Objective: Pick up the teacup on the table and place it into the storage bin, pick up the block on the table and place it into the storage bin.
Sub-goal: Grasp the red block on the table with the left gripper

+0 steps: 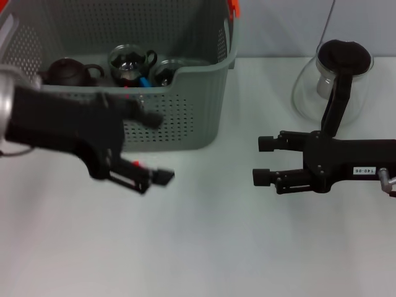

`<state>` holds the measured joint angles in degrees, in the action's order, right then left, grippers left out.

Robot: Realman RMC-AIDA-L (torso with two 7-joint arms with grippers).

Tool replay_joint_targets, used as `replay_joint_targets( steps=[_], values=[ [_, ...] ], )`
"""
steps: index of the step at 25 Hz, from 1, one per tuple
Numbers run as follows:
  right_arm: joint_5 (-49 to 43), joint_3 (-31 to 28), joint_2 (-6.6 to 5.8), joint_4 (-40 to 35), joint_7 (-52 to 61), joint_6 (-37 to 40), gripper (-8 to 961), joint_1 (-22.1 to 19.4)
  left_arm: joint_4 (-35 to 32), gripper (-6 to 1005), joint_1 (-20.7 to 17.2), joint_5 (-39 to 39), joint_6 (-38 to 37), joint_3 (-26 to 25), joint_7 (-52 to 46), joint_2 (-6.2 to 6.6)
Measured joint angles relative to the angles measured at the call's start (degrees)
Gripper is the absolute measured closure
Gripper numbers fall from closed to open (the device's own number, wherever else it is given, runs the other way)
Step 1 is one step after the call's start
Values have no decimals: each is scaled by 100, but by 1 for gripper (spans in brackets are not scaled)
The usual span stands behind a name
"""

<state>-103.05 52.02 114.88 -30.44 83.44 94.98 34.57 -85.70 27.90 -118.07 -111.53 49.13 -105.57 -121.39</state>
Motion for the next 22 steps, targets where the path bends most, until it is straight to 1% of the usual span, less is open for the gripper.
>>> replay_joint_targets(
  steps=[2, 3, 5, 8, 12, 16, 22],
  values=[
    [-11, -13, 3, 1, -6, -19, 41, 1, 198, 84, -72, -266, 151, 210, 166, -65],
    [-14, -13, 6, 2, -6, -34, 41, 1, 382, 68, -75, -479, 302, 296, 279, -121],
    [-18, -14, 9, 3, -7, -53, 41, 1, 610, 36, -61, -705, 535, 383, 404, -185],
    [-22, -17, 9, 3, -8, -60, 41, -13, 929, 37, -65, -959, 1061, 619, 549, -252],
    [-22, -16, 8, 3, -14, -60, 41, -25, 1359, 39, -91, -1193, 1806, 894, 673, -254],
    [-22, -16, 8, 4, -18, -60, 42, -48, 1730, 40, -72, -1435, 2324, 937, 933, -254],
    [-17, -17, 8, 3, -20, -59, 42, -54, 2167, 107, -43, -1579, 2979, 947, 1111, -250]
  ],
)
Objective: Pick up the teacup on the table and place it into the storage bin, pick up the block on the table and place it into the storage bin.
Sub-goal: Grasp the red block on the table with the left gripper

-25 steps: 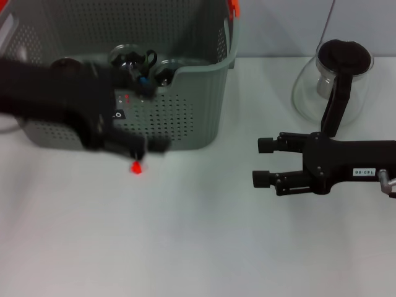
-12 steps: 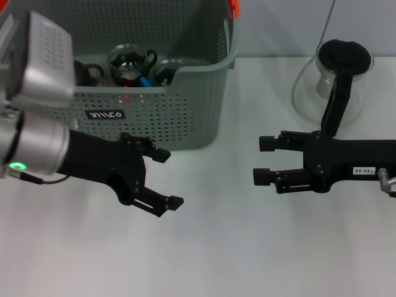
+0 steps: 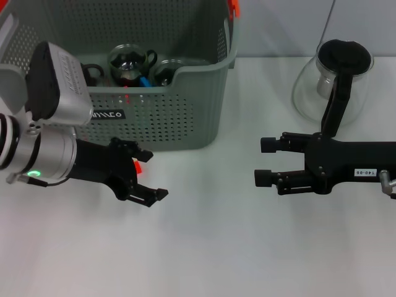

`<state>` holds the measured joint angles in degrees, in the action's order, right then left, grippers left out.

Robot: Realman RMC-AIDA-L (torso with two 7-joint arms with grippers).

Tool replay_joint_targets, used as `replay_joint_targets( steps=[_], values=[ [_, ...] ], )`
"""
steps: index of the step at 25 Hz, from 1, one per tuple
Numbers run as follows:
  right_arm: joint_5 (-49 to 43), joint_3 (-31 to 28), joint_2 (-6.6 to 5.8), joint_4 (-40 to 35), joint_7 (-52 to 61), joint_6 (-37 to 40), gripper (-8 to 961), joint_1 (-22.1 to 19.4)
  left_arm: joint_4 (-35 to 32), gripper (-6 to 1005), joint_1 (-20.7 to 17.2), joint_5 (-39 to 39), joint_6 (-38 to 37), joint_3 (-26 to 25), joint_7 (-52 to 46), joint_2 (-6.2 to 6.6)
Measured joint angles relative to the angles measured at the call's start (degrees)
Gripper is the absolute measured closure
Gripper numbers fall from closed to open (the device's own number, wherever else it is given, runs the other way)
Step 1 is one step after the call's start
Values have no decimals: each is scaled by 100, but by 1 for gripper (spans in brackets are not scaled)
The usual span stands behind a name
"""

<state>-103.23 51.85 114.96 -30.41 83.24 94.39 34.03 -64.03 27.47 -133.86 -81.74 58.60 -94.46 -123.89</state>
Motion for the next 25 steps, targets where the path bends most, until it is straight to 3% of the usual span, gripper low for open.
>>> replay_joint_targets(
  steps=[9, 25],
  values=[
    [5, 0, 5, 0, -1, 1, 41, 13, 370, 118, 35, -258, 868, 129, -65, -22],
    [18, 0, 9, 0, 2, -1, 40, 31, 794, 128, 201, -518, 1414, 153, -195, -33]
  ],
)
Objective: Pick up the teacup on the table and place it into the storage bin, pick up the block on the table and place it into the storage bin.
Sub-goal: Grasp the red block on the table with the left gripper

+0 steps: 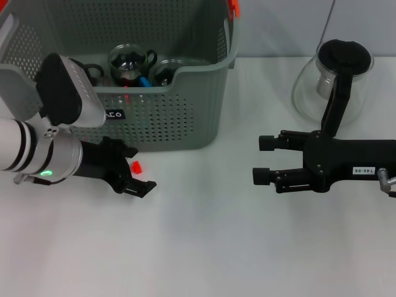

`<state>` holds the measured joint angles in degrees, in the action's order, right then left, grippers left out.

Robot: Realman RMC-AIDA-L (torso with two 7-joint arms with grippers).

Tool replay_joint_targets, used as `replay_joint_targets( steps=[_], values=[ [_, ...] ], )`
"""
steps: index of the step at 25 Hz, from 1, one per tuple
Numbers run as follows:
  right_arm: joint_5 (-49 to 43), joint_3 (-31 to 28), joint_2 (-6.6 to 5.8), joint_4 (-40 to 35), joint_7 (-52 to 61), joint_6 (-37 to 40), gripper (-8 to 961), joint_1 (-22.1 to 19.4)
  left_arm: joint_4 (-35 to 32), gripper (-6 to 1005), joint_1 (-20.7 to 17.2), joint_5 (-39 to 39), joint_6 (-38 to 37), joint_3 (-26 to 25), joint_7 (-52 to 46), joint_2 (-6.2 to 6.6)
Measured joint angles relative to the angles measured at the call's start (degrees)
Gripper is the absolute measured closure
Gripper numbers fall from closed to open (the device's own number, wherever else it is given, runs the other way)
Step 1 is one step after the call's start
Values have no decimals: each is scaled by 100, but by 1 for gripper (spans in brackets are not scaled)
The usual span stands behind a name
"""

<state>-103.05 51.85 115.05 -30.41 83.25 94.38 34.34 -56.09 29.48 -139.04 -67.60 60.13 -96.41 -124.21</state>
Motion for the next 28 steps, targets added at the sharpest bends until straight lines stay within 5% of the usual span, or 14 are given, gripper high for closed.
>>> replay_joint_targets(
  steps=[28],
  values=[
    [14, 0, 0, 0, 9, -79, 40, 29, 184, 145, 67, -73, 100, 133, -36, 3]
  ],
)
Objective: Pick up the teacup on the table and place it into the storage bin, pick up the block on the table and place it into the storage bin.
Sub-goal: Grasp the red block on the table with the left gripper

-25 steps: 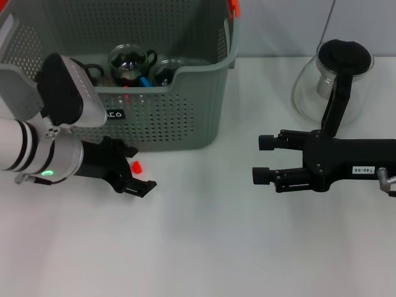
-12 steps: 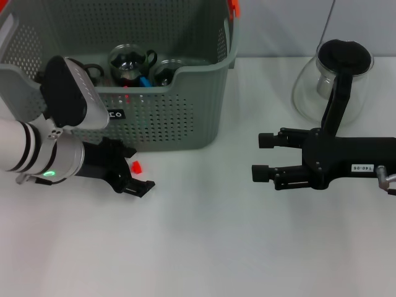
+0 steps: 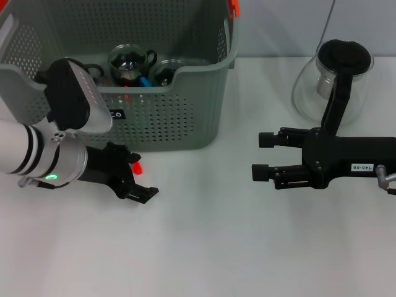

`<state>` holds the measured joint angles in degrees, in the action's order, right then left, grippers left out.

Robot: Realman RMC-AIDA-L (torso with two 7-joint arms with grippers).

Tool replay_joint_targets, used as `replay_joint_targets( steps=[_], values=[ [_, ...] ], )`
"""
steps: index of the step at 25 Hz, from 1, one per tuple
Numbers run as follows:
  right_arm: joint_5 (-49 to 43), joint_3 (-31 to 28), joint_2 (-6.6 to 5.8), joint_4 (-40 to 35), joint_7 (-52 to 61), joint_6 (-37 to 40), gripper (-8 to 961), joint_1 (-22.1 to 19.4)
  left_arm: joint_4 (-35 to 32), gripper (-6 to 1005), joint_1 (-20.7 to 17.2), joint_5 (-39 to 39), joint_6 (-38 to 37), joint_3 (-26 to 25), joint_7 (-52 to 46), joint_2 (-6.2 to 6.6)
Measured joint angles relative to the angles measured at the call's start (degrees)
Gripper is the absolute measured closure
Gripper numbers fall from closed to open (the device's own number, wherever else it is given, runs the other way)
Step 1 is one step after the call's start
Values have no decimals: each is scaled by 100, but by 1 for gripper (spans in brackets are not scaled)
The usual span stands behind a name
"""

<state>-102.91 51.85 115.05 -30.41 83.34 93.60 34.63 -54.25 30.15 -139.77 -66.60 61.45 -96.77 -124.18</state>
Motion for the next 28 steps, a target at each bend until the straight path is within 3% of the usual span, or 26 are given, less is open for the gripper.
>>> replay_joint_targets(
  steps=[14, 20, 28],
  values=[
    [-1, 0, 0, 0, -3, 1, 42, -9, 6, 153, -3, -83, 48, 89, -146, 0],
    [-1, 0, 0, 0, -3, 1, 42, -4, -28, 344, 76, -283, 7, 136, -416, 8],
    [-1, 0, 0, -3, -3, 1, 41, -19, -32, 698, 113, -302, -14, 164, -498, 8]
  ],
)
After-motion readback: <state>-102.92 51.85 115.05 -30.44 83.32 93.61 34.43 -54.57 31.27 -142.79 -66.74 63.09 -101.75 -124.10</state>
